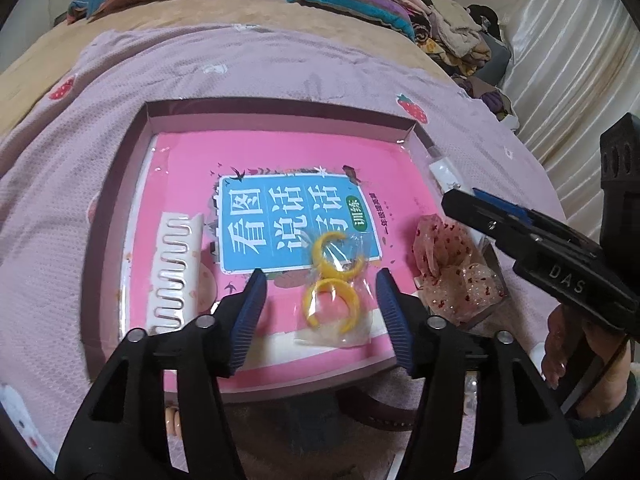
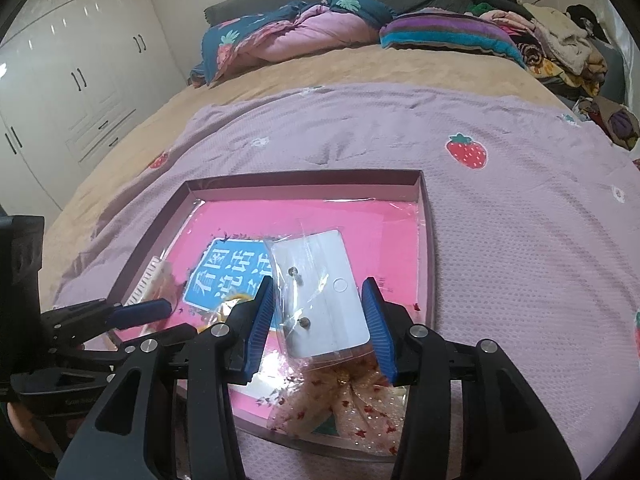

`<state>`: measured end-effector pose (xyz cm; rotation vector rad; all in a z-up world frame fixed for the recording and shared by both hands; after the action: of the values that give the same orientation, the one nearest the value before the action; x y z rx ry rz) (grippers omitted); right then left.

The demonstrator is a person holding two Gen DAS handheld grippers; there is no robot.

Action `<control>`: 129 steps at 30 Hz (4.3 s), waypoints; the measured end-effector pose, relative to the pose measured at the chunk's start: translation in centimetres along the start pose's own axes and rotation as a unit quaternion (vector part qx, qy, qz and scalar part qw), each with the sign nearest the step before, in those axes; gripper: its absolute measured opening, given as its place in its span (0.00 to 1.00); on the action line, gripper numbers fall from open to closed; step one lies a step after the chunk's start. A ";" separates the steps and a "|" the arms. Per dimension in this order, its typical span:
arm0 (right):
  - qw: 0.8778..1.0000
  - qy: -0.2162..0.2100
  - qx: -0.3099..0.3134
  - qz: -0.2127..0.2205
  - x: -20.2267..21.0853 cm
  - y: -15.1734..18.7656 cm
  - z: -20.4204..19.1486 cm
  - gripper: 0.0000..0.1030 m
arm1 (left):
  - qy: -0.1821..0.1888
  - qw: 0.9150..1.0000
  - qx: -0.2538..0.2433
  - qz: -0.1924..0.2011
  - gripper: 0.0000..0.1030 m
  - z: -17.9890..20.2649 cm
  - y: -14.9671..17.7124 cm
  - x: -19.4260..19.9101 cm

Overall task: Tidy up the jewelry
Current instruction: 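Lower the yellow bangles into the tray with the left tool while the right tool places the earring card, then withdraw both open tools back from the tray, then grasp the pink pom-pom clip with the left tool while the right tool grasps the maroon hair clip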

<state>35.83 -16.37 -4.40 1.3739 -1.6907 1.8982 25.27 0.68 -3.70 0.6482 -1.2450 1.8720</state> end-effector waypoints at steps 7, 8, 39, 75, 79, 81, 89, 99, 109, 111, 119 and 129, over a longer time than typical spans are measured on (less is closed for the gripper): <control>1.000 -0.007 -0.014 0.012 1.5 0.0 0.5 0.59 | -0.012 1.000 0.006 0.017 0.61 0.6 -0.2 1.8; 1.000 -0.009 -0.017 0.014 1.7 0.0 0.5 0.61 | -0.013 1.000 0.008 0.018 0.62 0.6 -0.2 2.0; 0.993 -0.030 -0.041 0.105 13.8 2.4 -0.2 0.93 | -0.031 0.995 0.041 0.087 0.91 0.8 1.5 10.3; 0.994 -0.035 0.003 0.108 17.5 7.0 -3.9 0.94 | -0.054 0.993 0.037 0.102 0.91 -1.1 6.4 14.5; 0.994 -0.034 0.009 0.103 17.2 7.6 -4.1 0.94 | -0.063 0.993 0.031 0.098 0.91 -1.3 6.9 14.3; 0.994 -0.034 0.013 0.098 17.0 8.1 -4.3 0.94 | -0.064 0.993 0.031 0.094 0.91 -1.5 7.2 14.0; 0.996 -0.034 0.035 0.071 15.8 10.3 -5.0 0.94 | -0.070 0.994 0.031 0.078 0.91 -1.9 8.1 13.2; 0.997 -0.039 0.062 0.030 13.7 13.0 -5.9 0.94 | -0.081 0.995 0.035 0.048 0.91 -2.8 9.7 11.5; 0.997 -0.025 0.073 0.011 12.1 14.4 -5.5 0.94 | -0.077 0.997 0.014 0.009 0.91 -2.3 11.7 9.3; 0.997 -0.023 0.075 0.012 12.0 14.3 -5.3 0.94 | -0.074 0.997 0.009 -0.001 0.91 -2.1 12.2 8.6; 0.995 -0.026 0.092 -0.001 10.8 13.9 -4.9 0.79 | -0.054 0.998 -0.003 -0.018 0.88 -1.0 12.7 7.0; 0.994 -0.040 0.102 -0.018 9.2 12.6 -4.3 0.63 | -0.026 0.998 -0.029 -0.040 0.56 1.1 12.4 4.5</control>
<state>20.06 -19.89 -4.90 1.5636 -1.5300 2.0683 12.46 -1.56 -6.34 0.7096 -1.2822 1.7574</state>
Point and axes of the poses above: each gripper's, at about its wrist camera, not at the fingertips, and x roughly against the way its jaws point, z to its right, y to its underside, the point moved 2 cm from there along -x, roughly the way its jaws point, and after that the axes turned 8 degrees about y, right-handed, at the moved point
